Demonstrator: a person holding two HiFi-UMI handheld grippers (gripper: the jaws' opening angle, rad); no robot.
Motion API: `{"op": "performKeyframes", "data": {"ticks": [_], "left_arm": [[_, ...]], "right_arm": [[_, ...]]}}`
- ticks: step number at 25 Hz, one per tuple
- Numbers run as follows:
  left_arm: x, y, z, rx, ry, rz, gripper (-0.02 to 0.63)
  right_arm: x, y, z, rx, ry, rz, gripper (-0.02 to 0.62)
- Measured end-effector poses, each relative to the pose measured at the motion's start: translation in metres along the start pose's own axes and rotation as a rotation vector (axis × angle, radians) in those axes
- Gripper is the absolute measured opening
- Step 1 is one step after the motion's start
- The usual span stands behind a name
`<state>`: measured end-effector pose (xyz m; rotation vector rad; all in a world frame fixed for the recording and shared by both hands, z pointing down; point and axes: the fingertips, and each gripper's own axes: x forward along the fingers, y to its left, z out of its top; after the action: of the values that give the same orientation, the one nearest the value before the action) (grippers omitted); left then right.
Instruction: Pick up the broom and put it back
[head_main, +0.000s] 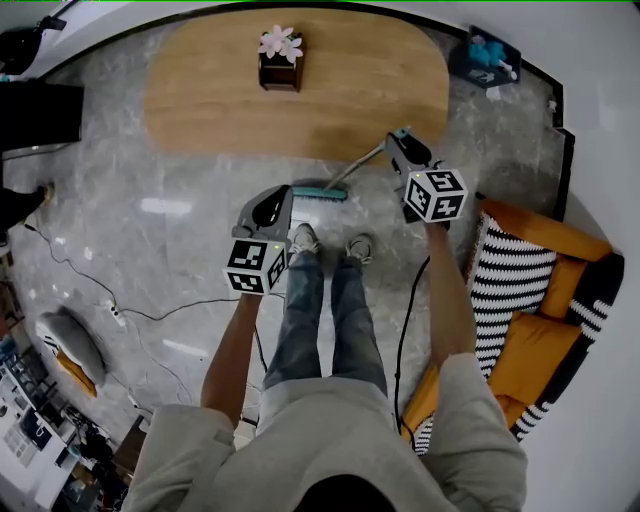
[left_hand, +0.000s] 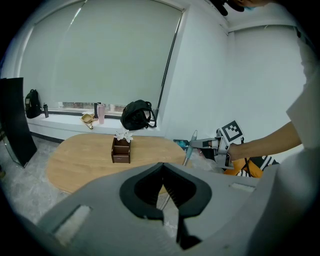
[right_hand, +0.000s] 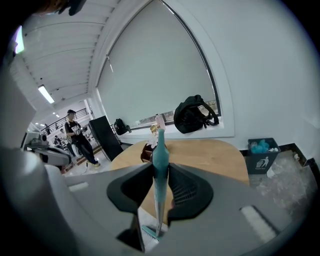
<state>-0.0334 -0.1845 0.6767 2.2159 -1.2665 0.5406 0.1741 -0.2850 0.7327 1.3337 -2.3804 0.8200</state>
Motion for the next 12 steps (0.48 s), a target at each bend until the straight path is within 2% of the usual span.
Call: {"op": "performKeyframes", "data": {"ticks": [4,9,12], "left_arm": [[0.0005,-0.0003,-0.0006,0.003,0.001,-0.002,0.003],[0.001,-0.0024,-0.0016,0.004,0.002,-0.006,0.003],[0.0024,-0.0042,-0.0029,0.005,0.007,-0.009,0.003]], "right_arm": [[-0.001,-0.0001,-0.0014,0.006,-0.004,-0.008,0.098],[-0.0022,-0.0031,-0.0015,0.047,-0.017,-0.009,0.163],[-0.0027,-0.0084,-0.0033,0.053,-0.019,-0.028,0.17]]}}
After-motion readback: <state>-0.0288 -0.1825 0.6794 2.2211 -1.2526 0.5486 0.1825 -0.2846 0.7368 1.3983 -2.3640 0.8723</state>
